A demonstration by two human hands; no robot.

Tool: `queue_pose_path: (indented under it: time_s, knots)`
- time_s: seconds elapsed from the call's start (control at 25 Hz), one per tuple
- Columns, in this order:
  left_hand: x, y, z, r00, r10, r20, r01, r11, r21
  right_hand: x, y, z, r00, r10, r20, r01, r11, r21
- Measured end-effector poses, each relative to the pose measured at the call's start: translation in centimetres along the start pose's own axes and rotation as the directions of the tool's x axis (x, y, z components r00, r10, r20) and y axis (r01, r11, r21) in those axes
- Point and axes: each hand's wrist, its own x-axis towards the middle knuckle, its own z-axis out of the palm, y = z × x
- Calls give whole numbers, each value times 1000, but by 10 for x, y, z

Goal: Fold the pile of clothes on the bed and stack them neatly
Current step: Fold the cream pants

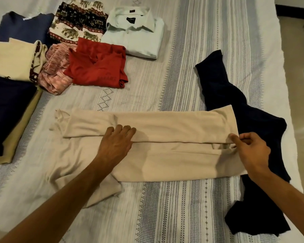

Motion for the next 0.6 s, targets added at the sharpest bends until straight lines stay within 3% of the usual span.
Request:
queue_pose_path:
  time_s: [0.2,0.36,0.4,0.48,0.56,0.6]
  knots:
    - [11,-4,2,980,150,-130,-134,984,120,12,3,-6,983,-176,-53,171,980,-98]
    - [-11,-15,-1,945,312,-95,-308,950,55,15,18,-16,990,-127,66,134,984,-118]
    - [-17,-16,-1,955,293,-33,-293,956,-5,9,20,-16,985,-160,61,169,969,-178]
    - [-23,-15,-4,994,102,43,-91,972,-216,-10,16,-16,956,-294,14,280,895,-347]
    - [-35,-16,-12,986,-159,42,161,886,-434,-40,9,-10,898,-438,33,411,811,-416]
    - [-48,-21,-17,962,-273,24,245,819,-519,-60,6,-5,864,-492,107,493,784,-378]
